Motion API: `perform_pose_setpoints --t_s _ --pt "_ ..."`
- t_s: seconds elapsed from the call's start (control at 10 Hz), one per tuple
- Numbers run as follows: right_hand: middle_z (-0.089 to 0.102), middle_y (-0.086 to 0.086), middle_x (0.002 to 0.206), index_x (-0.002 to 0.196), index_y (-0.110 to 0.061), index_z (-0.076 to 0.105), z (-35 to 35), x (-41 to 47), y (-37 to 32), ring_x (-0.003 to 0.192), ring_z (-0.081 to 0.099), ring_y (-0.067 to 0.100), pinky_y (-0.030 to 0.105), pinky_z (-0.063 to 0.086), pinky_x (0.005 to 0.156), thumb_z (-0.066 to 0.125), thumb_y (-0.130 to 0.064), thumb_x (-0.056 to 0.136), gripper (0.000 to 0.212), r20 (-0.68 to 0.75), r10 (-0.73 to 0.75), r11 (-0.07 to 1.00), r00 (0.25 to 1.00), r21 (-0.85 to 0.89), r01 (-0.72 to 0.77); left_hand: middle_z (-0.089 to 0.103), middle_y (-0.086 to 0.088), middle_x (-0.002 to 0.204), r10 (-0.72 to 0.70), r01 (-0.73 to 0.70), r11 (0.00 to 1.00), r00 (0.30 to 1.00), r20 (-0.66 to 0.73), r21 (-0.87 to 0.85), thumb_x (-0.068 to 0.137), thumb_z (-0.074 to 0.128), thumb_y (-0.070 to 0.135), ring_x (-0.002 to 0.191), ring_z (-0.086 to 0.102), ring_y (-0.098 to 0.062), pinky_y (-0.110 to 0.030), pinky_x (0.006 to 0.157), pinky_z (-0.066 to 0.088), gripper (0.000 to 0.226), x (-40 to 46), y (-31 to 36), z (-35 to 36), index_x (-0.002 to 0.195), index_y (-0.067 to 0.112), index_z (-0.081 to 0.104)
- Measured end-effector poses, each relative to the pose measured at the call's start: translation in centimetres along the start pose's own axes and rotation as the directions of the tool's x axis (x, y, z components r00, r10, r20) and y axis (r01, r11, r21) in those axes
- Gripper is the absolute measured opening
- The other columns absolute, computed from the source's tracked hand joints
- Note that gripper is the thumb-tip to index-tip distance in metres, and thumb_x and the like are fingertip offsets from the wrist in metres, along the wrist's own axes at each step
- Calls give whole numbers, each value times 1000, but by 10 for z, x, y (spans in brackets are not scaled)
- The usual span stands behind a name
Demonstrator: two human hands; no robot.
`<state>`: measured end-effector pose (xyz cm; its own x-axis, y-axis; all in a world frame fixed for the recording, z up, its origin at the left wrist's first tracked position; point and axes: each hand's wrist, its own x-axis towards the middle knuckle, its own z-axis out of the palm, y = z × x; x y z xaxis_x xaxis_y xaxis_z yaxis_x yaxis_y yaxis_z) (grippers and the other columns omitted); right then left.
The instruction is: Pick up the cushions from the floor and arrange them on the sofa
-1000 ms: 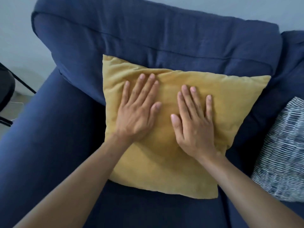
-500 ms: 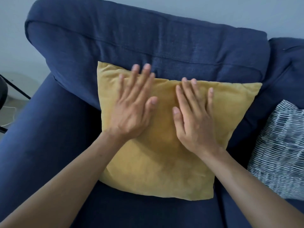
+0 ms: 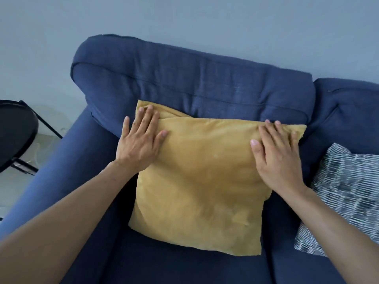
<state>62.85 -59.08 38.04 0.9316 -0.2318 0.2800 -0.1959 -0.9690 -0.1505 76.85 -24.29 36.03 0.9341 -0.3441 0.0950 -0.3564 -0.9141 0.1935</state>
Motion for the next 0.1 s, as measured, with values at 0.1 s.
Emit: perform_pose_setpoints --t_s 0.1 --pt "52 10 164 155 -10 54 -61 -5 5 158 38 28 56 24 132 31 -51 114 62 -110 152 965 982 233 -123 -5 2 182 -87 87 996 996 16 -12 110 7 65 168 -8 -20 -54 136 3 76 -14 -9 -27 173 22 3"
